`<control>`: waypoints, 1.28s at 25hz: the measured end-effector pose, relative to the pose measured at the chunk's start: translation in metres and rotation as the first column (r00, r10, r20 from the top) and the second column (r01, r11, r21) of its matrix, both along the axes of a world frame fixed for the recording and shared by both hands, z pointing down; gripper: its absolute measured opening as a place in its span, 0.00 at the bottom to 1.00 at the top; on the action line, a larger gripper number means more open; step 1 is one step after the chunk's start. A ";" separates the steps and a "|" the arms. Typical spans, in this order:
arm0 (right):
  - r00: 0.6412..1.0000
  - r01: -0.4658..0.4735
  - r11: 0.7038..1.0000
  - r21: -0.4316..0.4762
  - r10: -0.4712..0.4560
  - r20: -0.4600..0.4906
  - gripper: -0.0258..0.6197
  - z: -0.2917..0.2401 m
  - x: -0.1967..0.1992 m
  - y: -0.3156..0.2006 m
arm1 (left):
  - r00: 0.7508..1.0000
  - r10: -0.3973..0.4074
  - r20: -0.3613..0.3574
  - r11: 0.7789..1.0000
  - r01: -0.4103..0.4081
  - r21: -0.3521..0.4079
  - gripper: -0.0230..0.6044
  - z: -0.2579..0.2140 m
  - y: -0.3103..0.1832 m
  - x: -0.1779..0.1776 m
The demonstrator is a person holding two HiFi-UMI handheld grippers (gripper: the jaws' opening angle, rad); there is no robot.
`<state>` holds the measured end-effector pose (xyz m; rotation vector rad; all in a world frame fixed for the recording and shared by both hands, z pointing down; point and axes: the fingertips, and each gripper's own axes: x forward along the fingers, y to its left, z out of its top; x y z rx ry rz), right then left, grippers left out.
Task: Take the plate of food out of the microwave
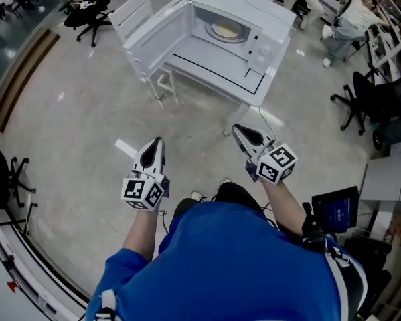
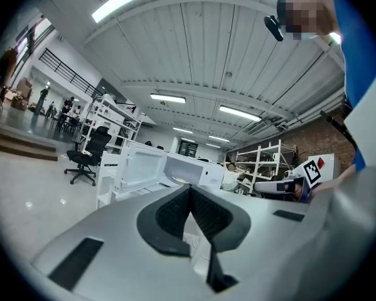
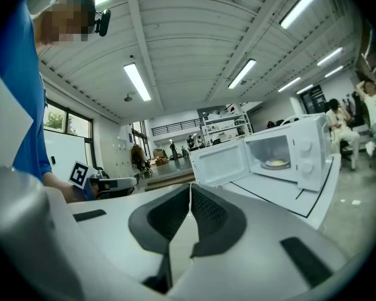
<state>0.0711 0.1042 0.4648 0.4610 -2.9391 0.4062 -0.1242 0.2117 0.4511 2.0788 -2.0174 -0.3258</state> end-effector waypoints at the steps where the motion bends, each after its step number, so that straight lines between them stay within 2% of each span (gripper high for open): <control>1: 1.000 0.005 1.000 0.011 -0.005 -0.012 0.04 0.001 -0.003 -0.005 | 1.000 -0.004 -0.005 1.000 0.004 -0.001 0.05 0.002 -0.003 -0.002; 6: 1.000 0.004 1.000 0.021 -0.003 -0.025 0.04 0.007 -0.019 -0.031 | 1.000 0.015 0.006 1.000 -0.014 -0.011 0.05 0.008 -0.036 -0.009; 12: 1.000 0.008 1.000 0.016 -0.008 -0.008 0.04 0.014 -0.045 -0.090 | 0.998 0.032 0.052 0.999 -0.030 -0.026 0.05 0.004 -0.097 -0.023; 17: 1.000 0.000 1.000 0.028 0.000 0.004 0.04 0.009 -0.056 -0.146 | 0.994 0.058 0.092 0.998 -0.055 -0.031 0.05 -0.006 -0.164 -0.030; 22: 1.000 -0.004 1.000 0.022 0.004 0.001 0.04 0.021 -0.052 -0.203 | 0.990 0.090 0.112 0.995 -0.084 -0.053 0.05 0.002 -0.240 -0.021; 32: 0.999 -0.011 1.000 0.005 0.011 -0.040 0.04 0.035 -0.061 -0.241 | 0.976 0.168 0.141 0.983 -0.156 -0.095 0.05 0.017 -0.319 -0.011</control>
